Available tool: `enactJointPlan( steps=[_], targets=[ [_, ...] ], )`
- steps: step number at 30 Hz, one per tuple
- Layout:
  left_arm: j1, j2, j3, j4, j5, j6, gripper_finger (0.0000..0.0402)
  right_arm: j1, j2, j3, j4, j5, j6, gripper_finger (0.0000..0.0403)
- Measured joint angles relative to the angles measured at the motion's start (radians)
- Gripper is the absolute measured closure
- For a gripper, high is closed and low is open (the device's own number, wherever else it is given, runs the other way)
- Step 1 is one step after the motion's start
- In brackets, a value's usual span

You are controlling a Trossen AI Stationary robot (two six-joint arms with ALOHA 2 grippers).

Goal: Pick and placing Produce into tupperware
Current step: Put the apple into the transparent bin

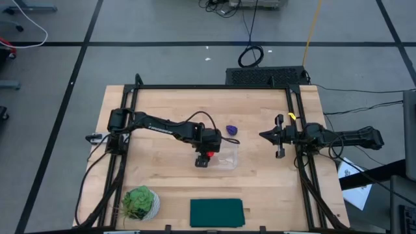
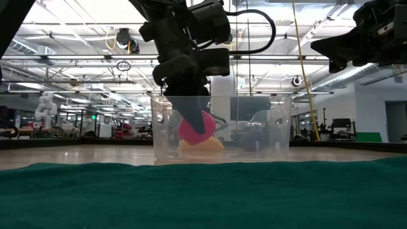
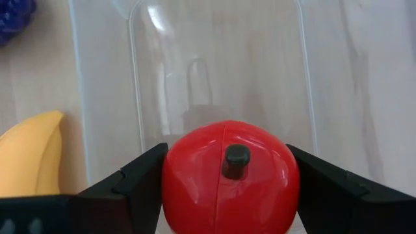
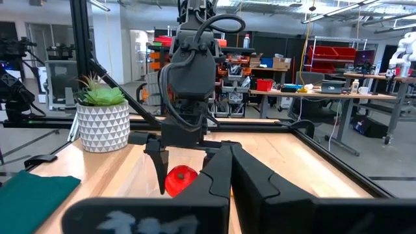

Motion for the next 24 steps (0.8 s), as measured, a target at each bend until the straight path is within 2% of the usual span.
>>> enactJointPlan(
  steps=[5, 24],
  targets=[
    [0.001, 0.000, 0.000, 0.001, 0.000, -0.027, 0.0131, 0.000, 0.000, 0.000, 0.000, 0.000, 0.007, 0.0403],
    [0.008, 0.048, 0.000, 0.000, 0.001, 0.018, 0.0131, 0.000, 0.013, 0.000, 0.004, 0.001, 0.006, 0.0403]
  ],
)
